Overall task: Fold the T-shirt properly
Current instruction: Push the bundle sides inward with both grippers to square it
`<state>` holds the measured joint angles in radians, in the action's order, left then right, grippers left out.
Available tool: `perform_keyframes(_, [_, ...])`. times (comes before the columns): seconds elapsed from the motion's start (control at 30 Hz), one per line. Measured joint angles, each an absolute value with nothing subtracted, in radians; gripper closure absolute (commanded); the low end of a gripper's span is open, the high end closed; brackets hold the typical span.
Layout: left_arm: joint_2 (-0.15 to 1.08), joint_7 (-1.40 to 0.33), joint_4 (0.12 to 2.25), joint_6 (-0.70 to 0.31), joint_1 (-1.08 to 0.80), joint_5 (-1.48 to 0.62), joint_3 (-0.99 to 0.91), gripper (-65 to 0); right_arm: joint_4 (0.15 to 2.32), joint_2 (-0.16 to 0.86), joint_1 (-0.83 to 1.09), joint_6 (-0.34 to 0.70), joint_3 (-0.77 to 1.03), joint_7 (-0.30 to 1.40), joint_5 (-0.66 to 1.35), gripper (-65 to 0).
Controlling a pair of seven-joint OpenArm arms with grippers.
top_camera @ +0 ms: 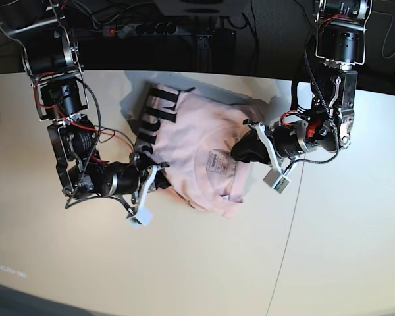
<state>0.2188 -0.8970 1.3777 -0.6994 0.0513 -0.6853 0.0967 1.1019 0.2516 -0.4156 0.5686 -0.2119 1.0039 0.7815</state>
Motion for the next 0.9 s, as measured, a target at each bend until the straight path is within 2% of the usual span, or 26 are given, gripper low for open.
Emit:
perform_keyframes(0.23, [0.231, -0.847, 1.373, -0.700, 0.141, -0.600, 0.096, -12.0, 1.288, 0.311, -0.253, 0.569, -0.210, 1.005, 0.817, 0.0])
perform_keyframes(0.5, [0.224, -0.837, 1.372, -0.700, 0.145, -0.598, 0.138, -12.0, 1.489, 0.313, -0.089, 0.569, -0.210, 1.031, 0.804, 0.0])
perform_keyframes(0.67, [0.223, -0.838, 1.372, -0.701, 0.145, -0.603, 0.169, -12.0, 1.543, 0.313, -0.058, 0.569, -0.207, 1.038, 0.789, 0.0])
perform_keyframes(0.8, [0.246, -0.874, 1.372, -0.701, 0.145, -0.691, 0.117, -12.0, 1.547, 0.313, -0.060, 0.569, -0.171, 1.026, 0.768, 0.0])
perform_keyframes(0.9, [0.273, -0.971, 1.377, -0.700, 0.145, -0.799, 0.044, -12.0, 1.547, 0.313, -0.059, 0.569, -0.113, 1.019, 0.759, 0.0])
